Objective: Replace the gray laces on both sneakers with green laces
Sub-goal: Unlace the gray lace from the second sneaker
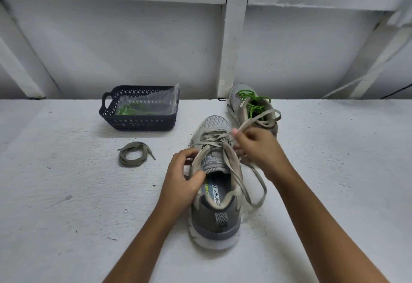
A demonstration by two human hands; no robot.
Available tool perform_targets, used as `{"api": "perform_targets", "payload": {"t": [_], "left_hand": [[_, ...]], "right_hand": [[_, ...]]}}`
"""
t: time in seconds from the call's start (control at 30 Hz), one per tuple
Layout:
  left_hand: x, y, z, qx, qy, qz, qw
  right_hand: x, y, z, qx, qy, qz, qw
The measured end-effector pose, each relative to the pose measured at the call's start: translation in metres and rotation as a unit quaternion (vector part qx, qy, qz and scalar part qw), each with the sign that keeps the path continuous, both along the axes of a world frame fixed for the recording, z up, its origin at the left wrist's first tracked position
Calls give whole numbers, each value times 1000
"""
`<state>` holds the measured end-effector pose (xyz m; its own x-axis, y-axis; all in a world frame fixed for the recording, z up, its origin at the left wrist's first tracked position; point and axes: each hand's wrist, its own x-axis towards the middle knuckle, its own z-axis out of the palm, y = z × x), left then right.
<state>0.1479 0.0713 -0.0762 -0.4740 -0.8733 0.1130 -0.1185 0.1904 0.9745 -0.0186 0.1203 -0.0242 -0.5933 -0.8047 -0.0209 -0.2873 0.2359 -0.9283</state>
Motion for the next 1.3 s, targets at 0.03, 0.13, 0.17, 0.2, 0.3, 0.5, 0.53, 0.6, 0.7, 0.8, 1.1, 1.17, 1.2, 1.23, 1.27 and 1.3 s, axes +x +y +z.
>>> {"api": "perform_targets", "payload": {"t": [0.03, 0.13, 0.17, 0.2, 0.3, 0.5, 0.53, 0.6, 0.7, 0.8, 1.1, 1.17, 1.2, 1.23, 1.27, 1.3], "left_hand": [[0, 0, 0, -2, 0, 1, 1000], [1, -1, 0, 4, 1, 2, 1000], [1, -1, 0, 7, 1, 2, 1000], [0, -1, 0, 8, -1, 1, 1000], [0, 0, 0, 7, -2, 3, 1000], [0, -1, 0, 2, -7, 4, 1000], [0, 0, 0, 2, -8, 5, 1000], [-1, 0, 1, 1, -8, 2, 1000], [0, 0, 2, -2, -10, 1, 1000], [0, 0, 2, -7, -20, 0, 1000], [1, -14, 12, -30, -44, -4, 999], [-5, -25, 18, 9, -55, -2, 998], [-8, -30, 21, 11, -75, -11, 997], [-10, -36, 23, 4, -99, -25, 995], [-13, -40, 25, -6, -120, -40, 992], [-14, -44, 28, -16, -138, -53, 989]], "right_hand": [[1, 0, -5, 32, 41, 23, 998], [-1, -5, -9, 36, 79, 11, 996], [-1, -6, -6, 24, 57, -1, 998], [-2, -7, -3, 5, 30, -21, 999], [-10, -8, 6, -61, -8, -96, 993], [5, -4, -5, -29, -28, -44, 998], [6, -5, -10, -8, 8, -27, 1000], [4, -6, -15, 6, 51, -29, 998], [5, -8, -14, -2, 45, -57, 997], [7, -8, -11, -29, -19, -84, 996], [12, 16, -16, 61, 110, -4, 992], [19, 26, -23, 37, 150, 15, 988], [23, 29, -25, 16, 140, 20, 990], [27, 31, -27, -3, 115, 19, 993], [30, 33, -28, -17, 90, 17, 996], [33, 33, -31, -23, 73, 11, 997]]}}
